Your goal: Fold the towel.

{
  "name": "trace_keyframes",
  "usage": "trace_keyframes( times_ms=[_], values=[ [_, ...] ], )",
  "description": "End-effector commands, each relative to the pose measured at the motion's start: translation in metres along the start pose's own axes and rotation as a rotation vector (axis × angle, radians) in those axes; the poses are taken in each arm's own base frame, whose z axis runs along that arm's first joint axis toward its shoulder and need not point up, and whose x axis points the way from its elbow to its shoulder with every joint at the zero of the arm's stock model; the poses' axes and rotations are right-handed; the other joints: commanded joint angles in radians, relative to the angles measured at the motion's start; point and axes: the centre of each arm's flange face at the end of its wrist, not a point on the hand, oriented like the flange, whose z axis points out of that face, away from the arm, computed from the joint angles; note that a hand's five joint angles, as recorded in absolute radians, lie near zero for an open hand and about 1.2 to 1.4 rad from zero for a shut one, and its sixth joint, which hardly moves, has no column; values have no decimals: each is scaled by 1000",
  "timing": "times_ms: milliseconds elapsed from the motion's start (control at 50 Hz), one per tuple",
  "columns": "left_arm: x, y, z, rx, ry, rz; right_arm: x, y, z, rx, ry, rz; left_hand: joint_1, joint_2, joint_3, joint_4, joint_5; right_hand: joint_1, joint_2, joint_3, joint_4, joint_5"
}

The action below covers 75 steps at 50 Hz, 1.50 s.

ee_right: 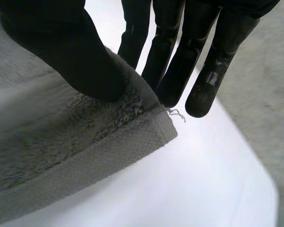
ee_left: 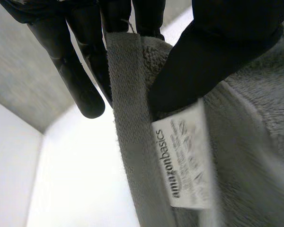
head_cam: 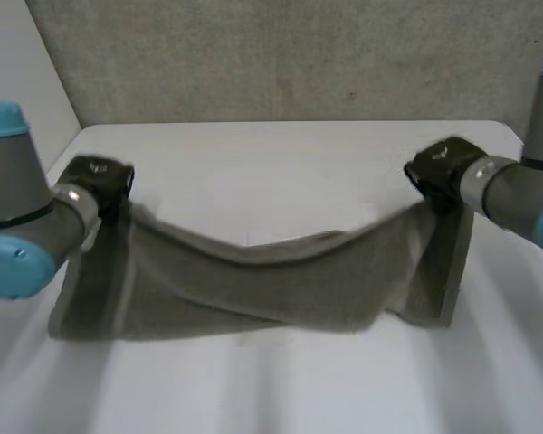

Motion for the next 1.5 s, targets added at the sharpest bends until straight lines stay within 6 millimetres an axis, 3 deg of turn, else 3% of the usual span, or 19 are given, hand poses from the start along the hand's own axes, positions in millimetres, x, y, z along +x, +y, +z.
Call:
trace_keyframes(
  times_ms=[20,60,80,120,180,240,400,560,600,680,780,860,940,980,1040,1180,1220,1320,1500],
  values=[
    [-20,-77,28,435,-181,-11,63,-94,2,431,467,-28,229,179,181,179,196,422,225,207,203,238],
    [-38,-124,18,727,-314,-34,78,-118,-16,564,576,-26,229,179,181,179,196,422,225,207,203,238],
    [-38,-124,18,729,-315,-34,78,-118,-16,565,577,-26,229,179,181,179,196,422,225,207,203,238],
    [-50,-159,-8,957,-413,-62,96,-147,-55,780,746,-32,229,179,181,179,196,422,225,207,203,238],
    [-54,-165,-18,1010,-447,-77,99,-155,-82,888,831,-35,229,179,181,179,196,422,225,207,203,238],
    [-49,-163,-24,1004,-453,-96,91,-143,-78,838,790,-37,229,179,181,179,196,422,225,207,203,238],
    [-22,-97,-8,735,-312,-132,55,-94,-53,591,569,-43,229,179,181,179,196,422,225,207,203,238],
    [13,-9,-1,444,-185,-152,-12,4,-8,304,217,-50,229,179,181,179,196,422,225,207,203,238],
    [28,26,-2,336,-136,-139,-22,19,-3,261,169,-45,229,179,181,179,196,422,225,207,203,238],
    [40,50,-11,247,-89,-125,-42,45,-2,166,81,-32,229,179,181,179,196,422,225,207,203,238],
    [49,80,-34,65,-23,-72,-59,71,-19,10,-40,-56,229,179,181,179,196,422,225,207,203,238],
    [39,82,-84,-134,7,18,-66,88,-60,-194,-195,-98,229,179,181,179,196,422,225,207,203,238],
    [25,78,-128,-291,-3,42,-53,79,-123,-288,-251,-108,229,179,181,179,196,422,225,207,203,238],
    [13,66,-171,-374,4,42,-47,73,-139,-282,-235,-126,229,179,181,179,196,422,225,207,203,238],
    [5,51,-186,-313,2,18,-33,58,-156,-205,-163,-193,229,179,181,179,196,422,225,207,203,238],
    [-13,35,-150,-194,-28,-39,-4,39,-138,-50,-43,-151,229,179,181,179,196,422,225,207,203,238],
    [-12,40,-132,-195,-28,-46,-2,53,-100,-68,-62,-87,229,179,181,179,196,422,225,207,203,238],
    [-9,53,-76,-187,-59,-33,-1,68,-56,-137,-69,-78,229,179,181,179,196,422,225,207,203,238],
    [3,71,-33,-259,-150,1,-14,57,-2,-70,5,-137,229,179,181,179,196,422,225,207,203,238]
  ],
)
